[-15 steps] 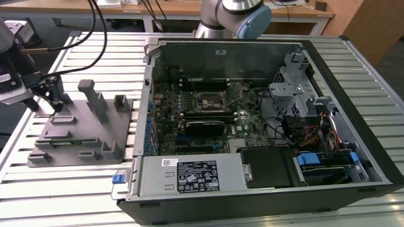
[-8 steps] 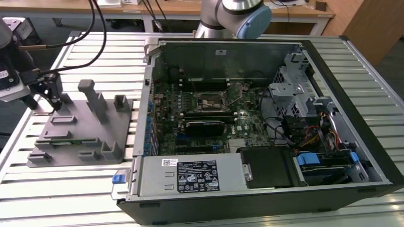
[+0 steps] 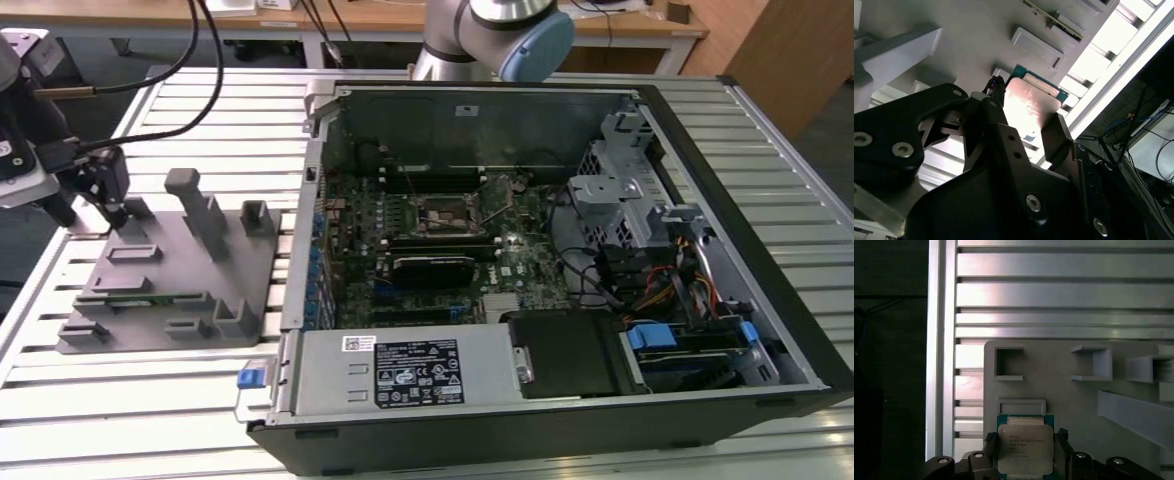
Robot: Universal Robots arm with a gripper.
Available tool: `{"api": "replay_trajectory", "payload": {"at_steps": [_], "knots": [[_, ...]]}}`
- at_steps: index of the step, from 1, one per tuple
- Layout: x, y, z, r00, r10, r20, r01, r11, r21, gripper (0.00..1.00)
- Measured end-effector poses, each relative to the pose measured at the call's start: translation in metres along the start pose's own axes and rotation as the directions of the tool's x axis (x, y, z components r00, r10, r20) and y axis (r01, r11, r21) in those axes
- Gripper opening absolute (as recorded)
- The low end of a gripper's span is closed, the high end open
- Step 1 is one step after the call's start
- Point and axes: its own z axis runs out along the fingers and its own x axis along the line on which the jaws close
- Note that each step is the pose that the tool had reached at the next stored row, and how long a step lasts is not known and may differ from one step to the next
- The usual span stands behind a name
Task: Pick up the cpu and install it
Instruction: 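Pick up the cpu and move it towards the insertion slot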
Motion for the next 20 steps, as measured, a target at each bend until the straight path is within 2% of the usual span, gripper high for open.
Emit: {"api": "replay_trajectory", "payload": {"at_steps": [7,20], "knots": [[0.0001,0.0015,-0.0045,1.0,0.0,0.0006,0.0,1.0,-0.0001,0.54],[0.0001,0.0025,-0.0064,1.0,0.0,0.0007,0.0,1.0,0.0,0.54]]}}
